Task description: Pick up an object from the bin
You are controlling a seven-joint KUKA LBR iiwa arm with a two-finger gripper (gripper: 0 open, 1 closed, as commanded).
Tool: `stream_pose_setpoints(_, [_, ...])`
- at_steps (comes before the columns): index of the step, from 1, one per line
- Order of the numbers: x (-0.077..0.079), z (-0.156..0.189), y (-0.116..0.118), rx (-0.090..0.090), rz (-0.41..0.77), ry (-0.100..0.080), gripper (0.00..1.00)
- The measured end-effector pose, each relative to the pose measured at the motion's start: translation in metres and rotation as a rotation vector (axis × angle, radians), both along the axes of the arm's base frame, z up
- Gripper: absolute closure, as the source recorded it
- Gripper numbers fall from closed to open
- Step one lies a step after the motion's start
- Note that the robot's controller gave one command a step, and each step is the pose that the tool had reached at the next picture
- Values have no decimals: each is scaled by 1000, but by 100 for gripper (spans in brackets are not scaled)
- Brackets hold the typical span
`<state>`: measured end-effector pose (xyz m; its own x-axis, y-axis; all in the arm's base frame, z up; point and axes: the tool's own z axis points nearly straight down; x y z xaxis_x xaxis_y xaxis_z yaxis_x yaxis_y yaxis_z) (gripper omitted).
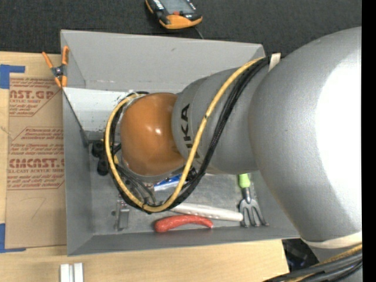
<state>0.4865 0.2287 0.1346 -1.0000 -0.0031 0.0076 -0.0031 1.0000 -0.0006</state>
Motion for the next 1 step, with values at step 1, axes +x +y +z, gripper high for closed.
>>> stream_pose_setpoints(1, [3,4,-1,2,-3,-7,0])
